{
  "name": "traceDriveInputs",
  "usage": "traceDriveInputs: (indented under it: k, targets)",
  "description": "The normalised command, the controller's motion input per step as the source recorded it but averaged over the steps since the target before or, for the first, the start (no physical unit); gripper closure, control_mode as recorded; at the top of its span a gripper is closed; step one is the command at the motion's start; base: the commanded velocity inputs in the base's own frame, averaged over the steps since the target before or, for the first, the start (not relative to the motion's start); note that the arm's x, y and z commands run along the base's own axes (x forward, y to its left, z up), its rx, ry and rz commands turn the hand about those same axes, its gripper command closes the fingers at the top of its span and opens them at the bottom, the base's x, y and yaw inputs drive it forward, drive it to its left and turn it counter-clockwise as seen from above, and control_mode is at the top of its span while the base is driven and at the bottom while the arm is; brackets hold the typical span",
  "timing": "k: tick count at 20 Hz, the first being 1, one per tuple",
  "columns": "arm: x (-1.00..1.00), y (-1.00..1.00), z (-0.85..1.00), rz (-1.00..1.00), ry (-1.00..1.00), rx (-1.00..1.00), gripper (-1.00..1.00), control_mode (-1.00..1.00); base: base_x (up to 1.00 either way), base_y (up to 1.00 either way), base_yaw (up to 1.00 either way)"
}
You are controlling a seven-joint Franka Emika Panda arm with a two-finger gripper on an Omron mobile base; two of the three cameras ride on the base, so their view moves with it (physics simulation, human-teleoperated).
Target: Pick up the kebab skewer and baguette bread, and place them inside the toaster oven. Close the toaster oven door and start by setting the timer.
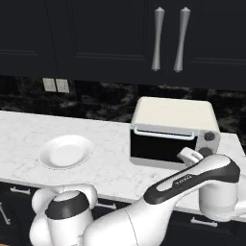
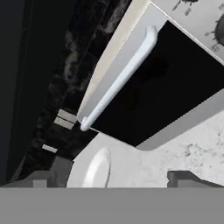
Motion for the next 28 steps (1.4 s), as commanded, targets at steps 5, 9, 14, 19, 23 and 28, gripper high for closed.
traceDriveInputs:
  k: [5, 9, 14, 19, 23, 28]
  targets:
    - [0.58, 0.11, -0.07, -0.45, -0.24, 0.26, -1.0, -1.0, 0.0, 0.0, 0.0]
    - [0.16, 0.03, 0.0, -0.55, -0.09, 0.17, -1.0, -1.0, 0.0, 0.0, 0.0]
    - [-0.05, -0.03, 0.0, -0.44, 0.0, 0.11, -1.0, -1.0, 0.0, 0.0, 0.0]
    - [0.0, -0.05, 0.1, -0.12, 0.05, 0.18, -1.0, -1.0, 0.0, 0.0, 0.0]
    - [-0.04, -0.27, 0.08, 0.07, 0.09, 0.29, -1.0, -1.0, 0.0, 0.0, 0.0]
    - [-0.01, -0.36, 0.0, 0.14, 0.05, 0.3, -1.0, -1.0, 0.0, 0.0, 0.0]
